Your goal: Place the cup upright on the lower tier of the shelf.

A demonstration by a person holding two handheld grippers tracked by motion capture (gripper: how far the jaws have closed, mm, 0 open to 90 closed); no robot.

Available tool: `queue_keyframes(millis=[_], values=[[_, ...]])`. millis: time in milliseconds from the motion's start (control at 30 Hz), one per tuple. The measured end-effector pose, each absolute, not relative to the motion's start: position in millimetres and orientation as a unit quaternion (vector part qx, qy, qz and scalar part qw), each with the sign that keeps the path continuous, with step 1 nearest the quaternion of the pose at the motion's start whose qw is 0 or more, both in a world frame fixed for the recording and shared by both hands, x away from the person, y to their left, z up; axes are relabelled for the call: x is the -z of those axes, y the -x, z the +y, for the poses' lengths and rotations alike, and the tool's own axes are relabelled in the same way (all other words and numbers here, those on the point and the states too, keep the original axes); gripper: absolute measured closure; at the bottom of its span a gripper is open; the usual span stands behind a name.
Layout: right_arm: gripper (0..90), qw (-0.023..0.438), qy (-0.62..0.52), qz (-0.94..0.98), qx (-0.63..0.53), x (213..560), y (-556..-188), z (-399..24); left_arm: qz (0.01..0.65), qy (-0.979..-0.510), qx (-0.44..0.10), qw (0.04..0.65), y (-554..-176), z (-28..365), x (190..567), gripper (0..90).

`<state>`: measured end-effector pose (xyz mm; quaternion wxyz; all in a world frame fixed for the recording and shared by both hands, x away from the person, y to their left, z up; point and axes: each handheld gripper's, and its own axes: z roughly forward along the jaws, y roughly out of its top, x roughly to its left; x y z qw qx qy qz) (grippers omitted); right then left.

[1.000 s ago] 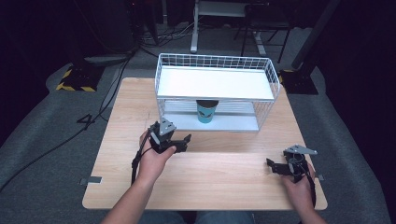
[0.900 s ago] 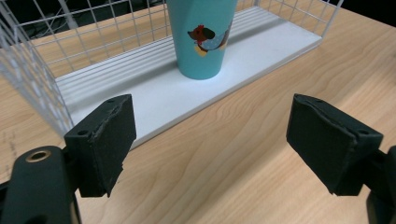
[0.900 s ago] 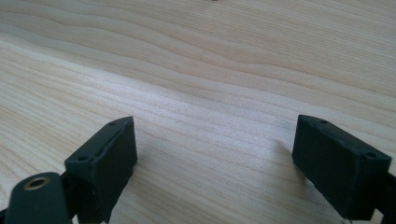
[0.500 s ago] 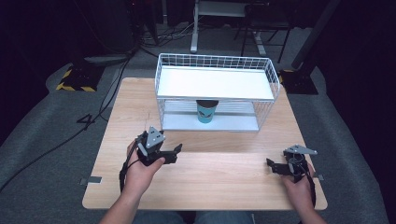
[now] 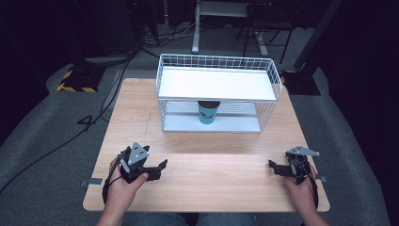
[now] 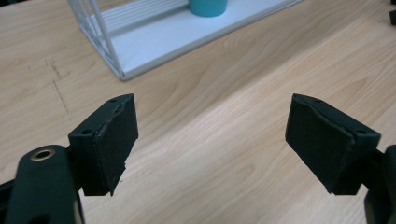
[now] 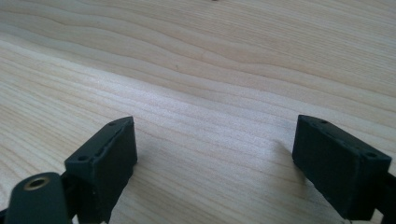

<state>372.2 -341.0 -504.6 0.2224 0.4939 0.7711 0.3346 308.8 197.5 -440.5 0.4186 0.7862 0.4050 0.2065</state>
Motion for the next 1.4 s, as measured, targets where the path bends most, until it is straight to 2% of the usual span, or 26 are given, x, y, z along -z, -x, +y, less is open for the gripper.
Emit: queue_keyframes(millis=[867,1400], values=[[14.2,0.221,-0.492,0.772,-0.336,505,-372,-341,0.431,-0.822,-0.159,0.338,-296,230,504,17.0],[14.3,0.22,-0.491,0.773,-0.336,505,-372,-341,0.434,-0.82,-0.163,0.334,-297,233,505,13.8]])
